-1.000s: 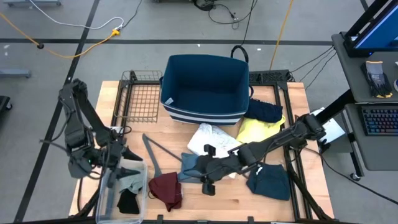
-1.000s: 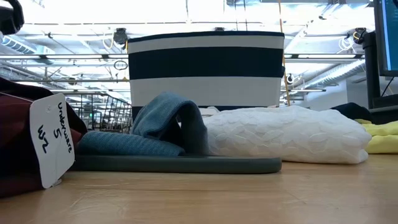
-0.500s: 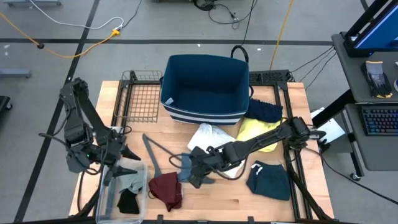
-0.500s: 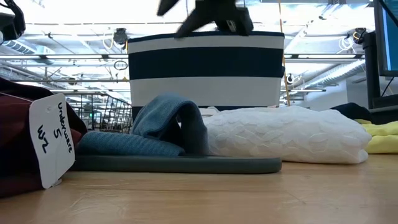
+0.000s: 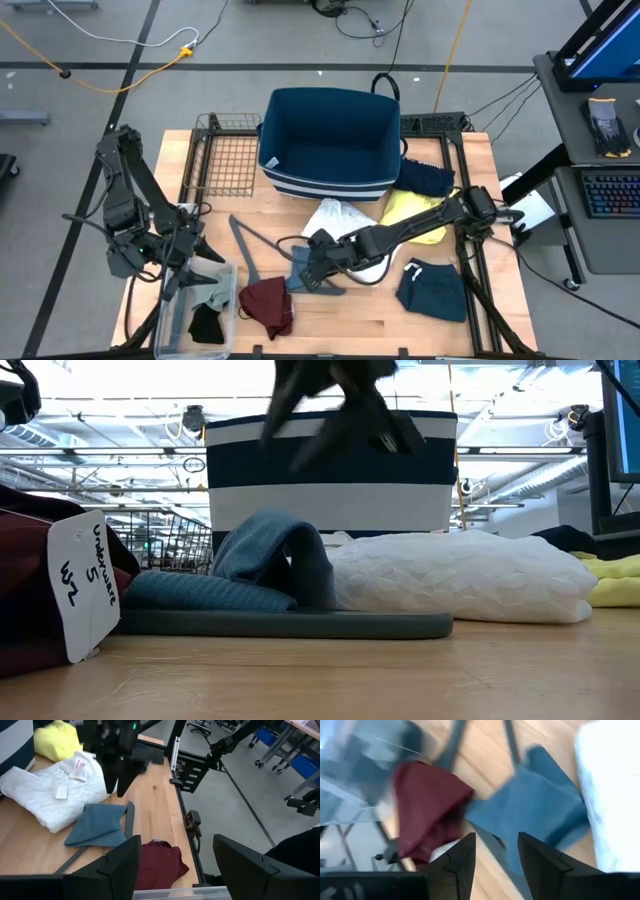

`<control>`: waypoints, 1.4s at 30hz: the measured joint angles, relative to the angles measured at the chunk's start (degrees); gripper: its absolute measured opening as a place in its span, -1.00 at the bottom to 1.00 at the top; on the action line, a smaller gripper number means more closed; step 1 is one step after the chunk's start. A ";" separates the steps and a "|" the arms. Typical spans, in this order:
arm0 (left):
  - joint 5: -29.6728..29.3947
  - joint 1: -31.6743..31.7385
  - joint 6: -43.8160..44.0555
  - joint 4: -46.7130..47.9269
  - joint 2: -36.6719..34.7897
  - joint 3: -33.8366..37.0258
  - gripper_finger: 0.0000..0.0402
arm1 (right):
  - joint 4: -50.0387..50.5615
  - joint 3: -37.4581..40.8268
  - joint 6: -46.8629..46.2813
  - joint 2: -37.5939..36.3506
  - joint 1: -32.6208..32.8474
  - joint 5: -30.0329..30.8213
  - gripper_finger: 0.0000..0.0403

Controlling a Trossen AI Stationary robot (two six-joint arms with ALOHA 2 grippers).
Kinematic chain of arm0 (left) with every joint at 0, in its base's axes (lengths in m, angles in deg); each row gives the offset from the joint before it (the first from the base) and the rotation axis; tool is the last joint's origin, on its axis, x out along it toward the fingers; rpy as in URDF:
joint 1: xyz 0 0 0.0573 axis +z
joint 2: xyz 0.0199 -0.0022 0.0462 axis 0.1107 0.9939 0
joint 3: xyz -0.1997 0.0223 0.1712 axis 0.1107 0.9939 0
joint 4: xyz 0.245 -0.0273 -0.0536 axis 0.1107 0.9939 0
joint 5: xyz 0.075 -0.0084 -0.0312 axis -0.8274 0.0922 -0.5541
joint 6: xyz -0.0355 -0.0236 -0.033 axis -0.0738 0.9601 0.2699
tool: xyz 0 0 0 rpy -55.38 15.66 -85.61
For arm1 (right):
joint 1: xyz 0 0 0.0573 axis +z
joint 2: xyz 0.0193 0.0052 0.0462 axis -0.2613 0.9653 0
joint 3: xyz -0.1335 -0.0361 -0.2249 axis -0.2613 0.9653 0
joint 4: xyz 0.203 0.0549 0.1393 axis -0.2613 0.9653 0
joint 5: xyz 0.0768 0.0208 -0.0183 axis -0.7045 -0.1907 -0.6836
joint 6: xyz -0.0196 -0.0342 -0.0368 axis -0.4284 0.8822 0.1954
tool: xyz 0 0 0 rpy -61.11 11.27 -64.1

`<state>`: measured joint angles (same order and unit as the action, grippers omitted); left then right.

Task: Pick & Place Cloths
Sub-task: Put the blue sock into the transparent bin

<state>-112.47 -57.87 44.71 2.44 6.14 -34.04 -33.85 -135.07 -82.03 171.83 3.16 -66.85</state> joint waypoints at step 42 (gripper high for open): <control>0.20 0.01 -0.50 0.00 0.02 -0.07 0.24 | -16.33 12.61 -3.96 -0.01 -2.12 1.30 -0.30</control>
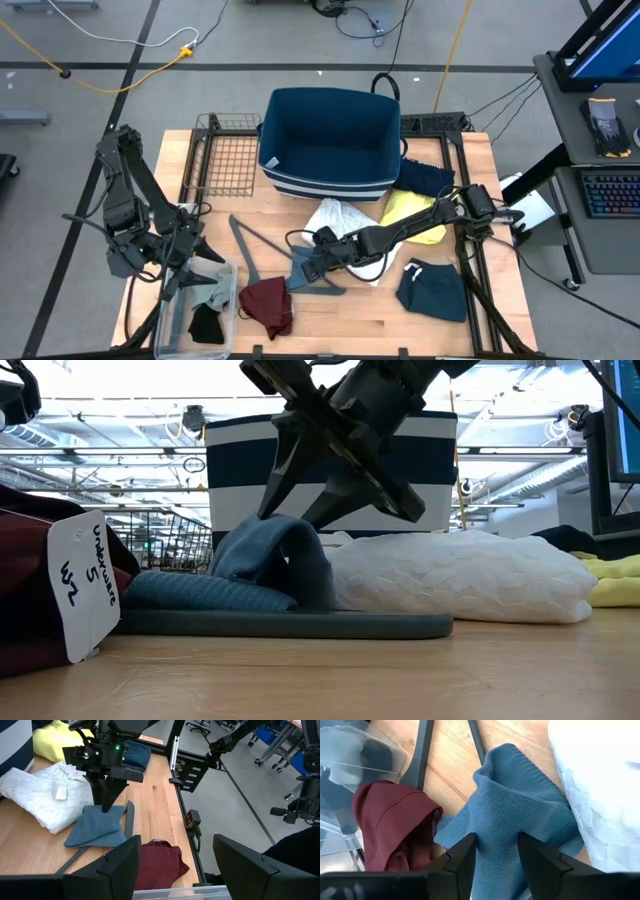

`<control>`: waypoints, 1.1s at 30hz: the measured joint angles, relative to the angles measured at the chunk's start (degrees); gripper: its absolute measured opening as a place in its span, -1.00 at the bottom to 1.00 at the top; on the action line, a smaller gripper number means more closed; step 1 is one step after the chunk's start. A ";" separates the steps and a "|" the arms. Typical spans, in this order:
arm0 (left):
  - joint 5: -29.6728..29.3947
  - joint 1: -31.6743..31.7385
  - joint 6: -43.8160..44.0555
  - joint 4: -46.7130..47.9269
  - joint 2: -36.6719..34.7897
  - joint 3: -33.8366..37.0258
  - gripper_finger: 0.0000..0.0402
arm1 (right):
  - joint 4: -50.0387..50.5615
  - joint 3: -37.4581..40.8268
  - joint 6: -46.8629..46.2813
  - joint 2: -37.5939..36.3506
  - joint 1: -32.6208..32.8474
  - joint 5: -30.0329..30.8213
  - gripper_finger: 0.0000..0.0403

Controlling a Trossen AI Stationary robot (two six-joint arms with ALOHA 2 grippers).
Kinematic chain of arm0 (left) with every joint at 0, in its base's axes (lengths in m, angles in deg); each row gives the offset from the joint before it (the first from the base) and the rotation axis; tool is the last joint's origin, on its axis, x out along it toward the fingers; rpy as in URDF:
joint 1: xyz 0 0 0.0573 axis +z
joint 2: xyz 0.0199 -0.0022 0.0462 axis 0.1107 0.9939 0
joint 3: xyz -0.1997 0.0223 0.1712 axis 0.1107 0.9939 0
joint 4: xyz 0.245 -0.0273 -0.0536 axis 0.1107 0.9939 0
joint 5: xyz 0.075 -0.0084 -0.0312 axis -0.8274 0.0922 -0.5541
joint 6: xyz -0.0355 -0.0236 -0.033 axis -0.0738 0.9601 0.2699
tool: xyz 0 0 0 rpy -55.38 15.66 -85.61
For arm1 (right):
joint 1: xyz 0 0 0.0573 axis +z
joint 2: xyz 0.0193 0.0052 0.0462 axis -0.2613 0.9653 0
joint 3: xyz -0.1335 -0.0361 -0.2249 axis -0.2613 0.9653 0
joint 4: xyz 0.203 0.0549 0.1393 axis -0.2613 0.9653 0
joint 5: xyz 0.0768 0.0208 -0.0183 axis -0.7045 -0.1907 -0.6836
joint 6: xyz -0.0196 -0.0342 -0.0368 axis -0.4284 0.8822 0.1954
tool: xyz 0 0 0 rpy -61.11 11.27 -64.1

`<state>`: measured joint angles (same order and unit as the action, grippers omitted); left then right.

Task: Pick & Place Cloths
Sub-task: Put the blue sock into the transparent bin

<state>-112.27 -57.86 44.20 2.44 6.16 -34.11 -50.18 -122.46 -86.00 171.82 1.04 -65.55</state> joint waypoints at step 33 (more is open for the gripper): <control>-0.52 0.01 2.46 0.00 0.02 0.00 0.24 | -1.60 0.07 6.13 -0.97 0.32 1.76 -0.98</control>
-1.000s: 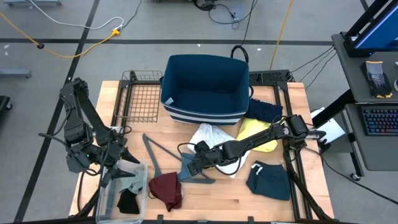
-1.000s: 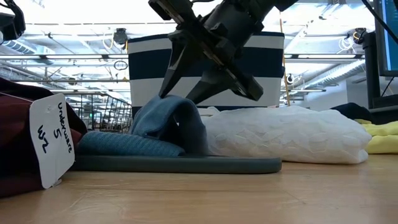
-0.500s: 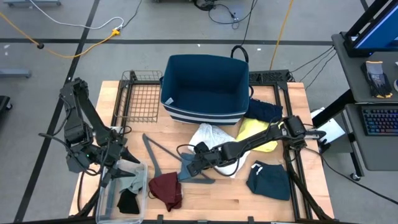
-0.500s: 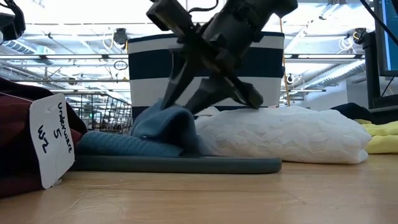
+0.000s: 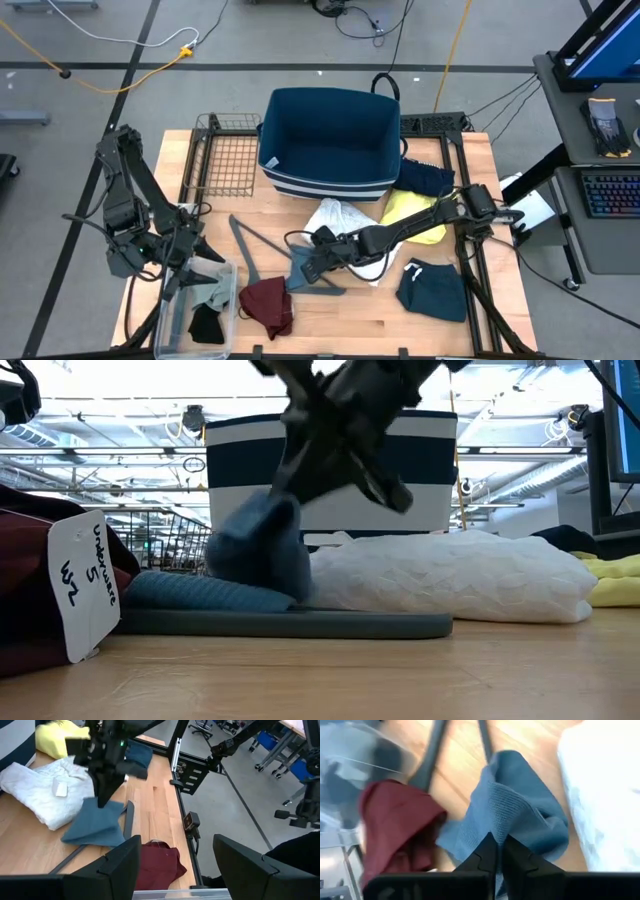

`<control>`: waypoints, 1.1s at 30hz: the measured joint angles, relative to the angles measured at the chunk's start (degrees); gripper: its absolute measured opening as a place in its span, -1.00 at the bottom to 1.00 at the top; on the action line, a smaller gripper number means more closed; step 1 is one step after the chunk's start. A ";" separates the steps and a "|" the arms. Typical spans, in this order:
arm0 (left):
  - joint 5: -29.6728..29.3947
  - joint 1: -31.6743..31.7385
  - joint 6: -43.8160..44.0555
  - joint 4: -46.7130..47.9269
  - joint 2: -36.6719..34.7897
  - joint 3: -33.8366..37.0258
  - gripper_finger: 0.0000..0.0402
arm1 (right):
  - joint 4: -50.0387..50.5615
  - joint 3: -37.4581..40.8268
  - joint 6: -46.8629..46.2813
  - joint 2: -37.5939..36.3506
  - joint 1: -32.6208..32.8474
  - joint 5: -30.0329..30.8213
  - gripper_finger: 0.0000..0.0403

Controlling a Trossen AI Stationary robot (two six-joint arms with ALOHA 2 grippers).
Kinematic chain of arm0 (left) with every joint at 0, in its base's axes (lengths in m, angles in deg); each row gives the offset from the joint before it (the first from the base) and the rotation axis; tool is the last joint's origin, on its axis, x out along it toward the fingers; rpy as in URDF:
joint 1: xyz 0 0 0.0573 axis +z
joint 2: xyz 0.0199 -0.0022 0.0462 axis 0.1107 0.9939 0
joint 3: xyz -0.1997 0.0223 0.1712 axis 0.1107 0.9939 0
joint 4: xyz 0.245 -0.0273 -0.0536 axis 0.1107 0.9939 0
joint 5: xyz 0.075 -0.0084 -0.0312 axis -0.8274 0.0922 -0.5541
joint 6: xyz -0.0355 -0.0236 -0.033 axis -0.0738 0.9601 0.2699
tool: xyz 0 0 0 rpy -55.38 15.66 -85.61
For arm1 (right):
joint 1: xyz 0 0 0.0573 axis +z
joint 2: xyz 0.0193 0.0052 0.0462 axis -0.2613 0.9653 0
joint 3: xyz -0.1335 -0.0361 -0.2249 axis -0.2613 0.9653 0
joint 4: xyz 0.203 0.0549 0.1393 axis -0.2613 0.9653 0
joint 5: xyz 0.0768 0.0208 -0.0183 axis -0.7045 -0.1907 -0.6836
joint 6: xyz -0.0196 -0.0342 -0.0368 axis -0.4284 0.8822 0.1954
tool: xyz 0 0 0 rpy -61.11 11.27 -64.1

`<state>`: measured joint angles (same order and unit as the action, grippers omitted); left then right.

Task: Pick & Place Cloths
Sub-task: Put the blue sock into the transparent bin

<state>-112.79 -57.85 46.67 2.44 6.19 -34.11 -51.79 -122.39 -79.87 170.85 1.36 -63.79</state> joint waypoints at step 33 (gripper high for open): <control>-10.36 13.50 -35.32 -44.30 10.93 -0.01 0.24 | -18.95 -0.11 21.45 -22.37 2.70 -4.99 -1.00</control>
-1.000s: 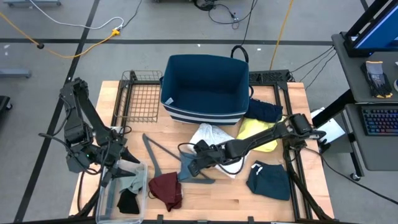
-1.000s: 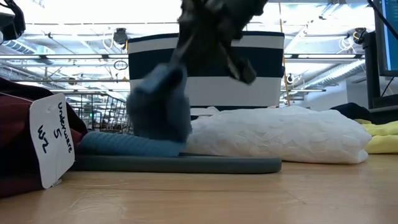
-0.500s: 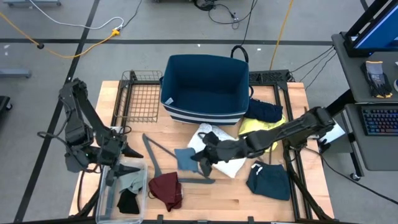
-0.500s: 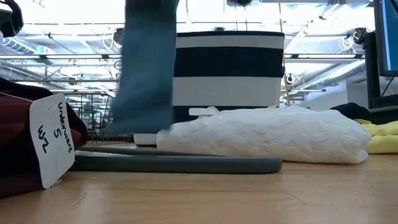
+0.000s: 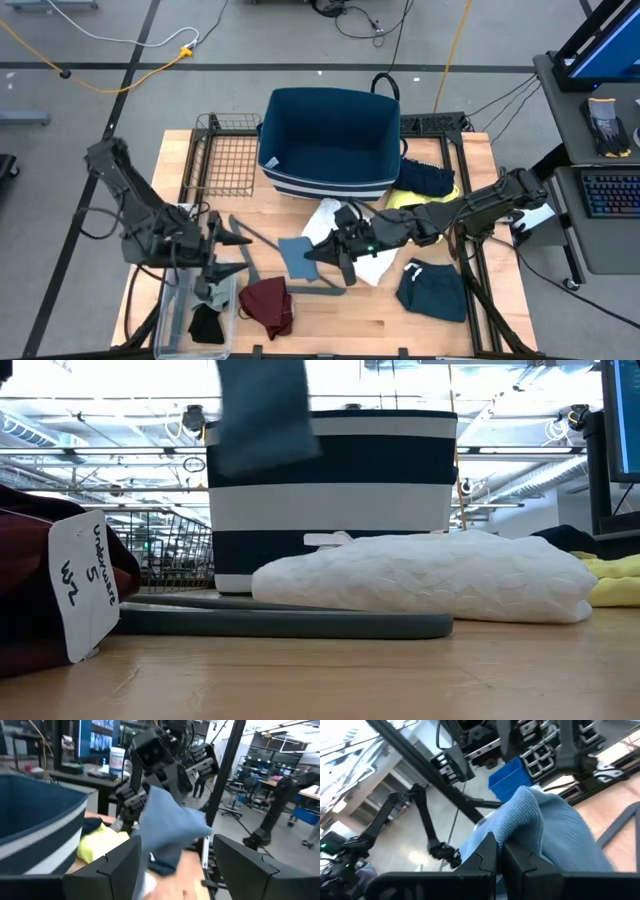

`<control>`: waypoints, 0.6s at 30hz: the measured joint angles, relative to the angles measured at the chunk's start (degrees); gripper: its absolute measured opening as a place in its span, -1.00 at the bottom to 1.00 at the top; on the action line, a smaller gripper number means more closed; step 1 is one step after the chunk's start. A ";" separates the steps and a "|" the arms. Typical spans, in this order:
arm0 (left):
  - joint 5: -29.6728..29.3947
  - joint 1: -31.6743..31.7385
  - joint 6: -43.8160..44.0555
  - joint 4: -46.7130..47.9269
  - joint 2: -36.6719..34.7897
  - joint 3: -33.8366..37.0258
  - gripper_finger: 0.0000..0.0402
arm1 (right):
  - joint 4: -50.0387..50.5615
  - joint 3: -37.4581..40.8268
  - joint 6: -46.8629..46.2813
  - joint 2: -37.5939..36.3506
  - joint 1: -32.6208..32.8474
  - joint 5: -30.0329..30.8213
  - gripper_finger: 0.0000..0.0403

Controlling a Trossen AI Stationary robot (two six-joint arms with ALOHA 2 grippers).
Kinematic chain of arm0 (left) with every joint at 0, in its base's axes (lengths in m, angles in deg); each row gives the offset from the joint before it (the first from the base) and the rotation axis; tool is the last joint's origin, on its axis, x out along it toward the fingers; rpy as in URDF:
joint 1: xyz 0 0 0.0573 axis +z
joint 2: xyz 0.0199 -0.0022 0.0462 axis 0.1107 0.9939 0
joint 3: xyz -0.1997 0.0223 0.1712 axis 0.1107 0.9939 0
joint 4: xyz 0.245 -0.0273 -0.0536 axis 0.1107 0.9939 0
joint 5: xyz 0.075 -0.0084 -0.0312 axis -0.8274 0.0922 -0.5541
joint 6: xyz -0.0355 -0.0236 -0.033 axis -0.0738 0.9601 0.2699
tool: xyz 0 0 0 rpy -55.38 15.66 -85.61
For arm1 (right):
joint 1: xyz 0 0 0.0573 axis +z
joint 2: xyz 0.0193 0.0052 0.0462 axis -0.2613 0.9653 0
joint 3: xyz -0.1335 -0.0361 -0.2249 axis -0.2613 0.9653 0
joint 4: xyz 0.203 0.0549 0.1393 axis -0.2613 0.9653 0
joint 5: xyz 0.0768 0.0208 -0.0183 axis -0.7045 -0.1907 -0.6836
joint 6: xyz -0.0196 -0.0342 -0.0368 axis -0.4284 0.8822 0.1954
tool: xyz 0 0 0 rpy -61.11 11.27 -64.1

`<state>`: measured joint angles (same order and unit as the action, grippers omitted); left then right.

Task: Pick & Place Cloths
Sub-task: Put the blue sock into the transparent bin

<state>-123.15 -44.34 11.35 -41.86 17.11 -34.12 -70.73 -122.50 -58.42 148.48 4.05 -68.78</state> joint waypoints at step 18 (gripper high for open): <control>13.57 10.21 -3.67 -18.22 14.56 -0.01 0.24 | -0.39 0.02 0.16 0.02 -0.13 -5.90 -1.00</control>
<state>-109.58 -34.13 7.68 -60.09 31.67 -34.13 -71.13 -122.48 -58.26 148.50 3.92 -74.68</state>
